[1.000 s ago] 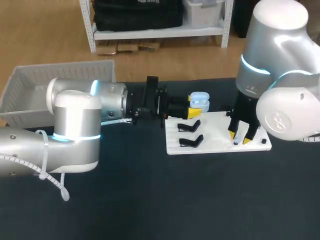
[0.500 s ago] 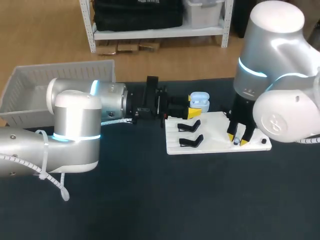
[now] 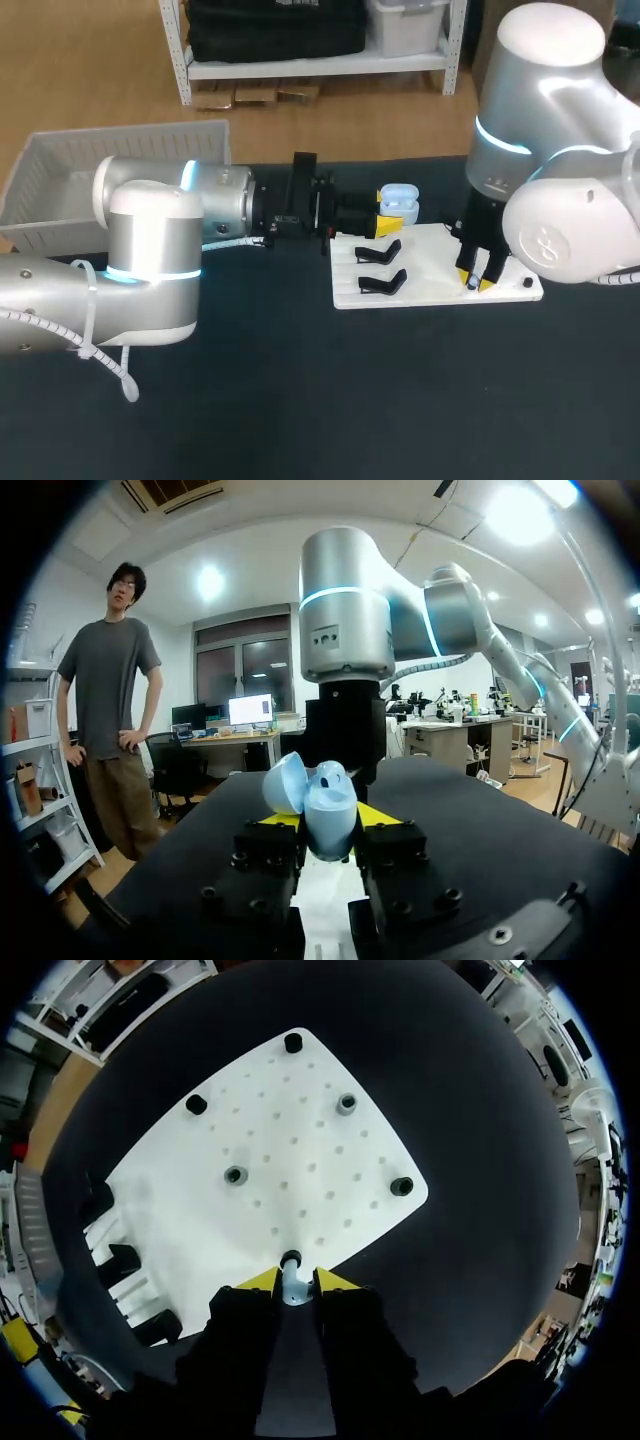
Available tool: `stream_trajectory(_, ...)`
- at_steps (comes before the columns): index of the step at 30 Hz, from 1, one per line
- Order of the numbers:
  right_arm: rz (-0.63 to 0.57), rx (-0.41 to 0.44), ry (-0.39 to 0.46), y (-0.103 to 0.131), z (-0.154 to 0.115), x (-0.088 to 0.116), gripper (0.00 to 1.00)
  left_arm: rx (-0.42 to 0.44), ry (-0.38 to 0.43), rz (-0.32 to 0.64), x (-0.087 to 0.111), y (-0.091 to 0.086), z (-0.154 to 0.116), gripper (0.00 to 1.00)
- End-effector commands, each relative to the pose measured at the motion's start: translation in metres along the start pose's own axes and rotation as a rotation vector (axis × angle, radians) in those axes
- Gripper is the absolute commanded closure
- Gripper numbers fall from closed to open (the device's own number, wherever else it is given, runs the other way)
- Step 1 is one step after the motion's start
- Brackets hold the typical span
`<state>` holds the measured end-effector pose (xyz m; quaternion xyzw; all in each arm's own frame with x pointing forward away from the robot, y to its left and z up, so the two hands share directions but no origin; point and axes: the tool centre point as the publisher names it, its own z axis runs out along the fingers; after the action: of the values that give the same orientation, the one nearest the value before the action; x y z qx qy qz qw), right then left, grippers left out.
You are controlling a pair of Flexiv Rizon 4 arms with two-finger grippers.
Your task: Pick up each earbud case from the left stands, insert the matching earbuds, close the lid, and place the case in the box.
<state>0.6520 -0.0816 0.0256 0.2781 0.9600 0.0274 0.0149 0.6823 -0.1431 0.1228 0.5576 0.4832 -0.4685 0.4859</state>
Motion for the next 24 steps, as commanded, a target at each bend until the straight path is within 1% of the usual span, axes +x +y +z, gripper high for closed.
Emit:
stream_trajectory(1,0.000,-0.003,-0.006,-0.002,-0.004,0.002,1.00,-0.006,-0.004,0.004,0.001,-0.001,0.000,1.00)
stream_trajectory(12,0.000,-0.037,-0.020,-0.009,-0.024,0.006,1.00,-0.006,-0.004,0.004,0.001,-0.001,0.000,1.00)
stream_trajectory(20,0.006,-0.054,-0.028,-0.016,-0.036,0.004,1.00,-0.006,-0.004,0.004,0.001,-0.001,0.000,1.00)
stream_trajectory(24,-0.003,-0.069,-0.034,-0.017,-0.051,0.006,1.00,-0.006,-0.004,0.004,0.001,-0.001,0.000,1.00)
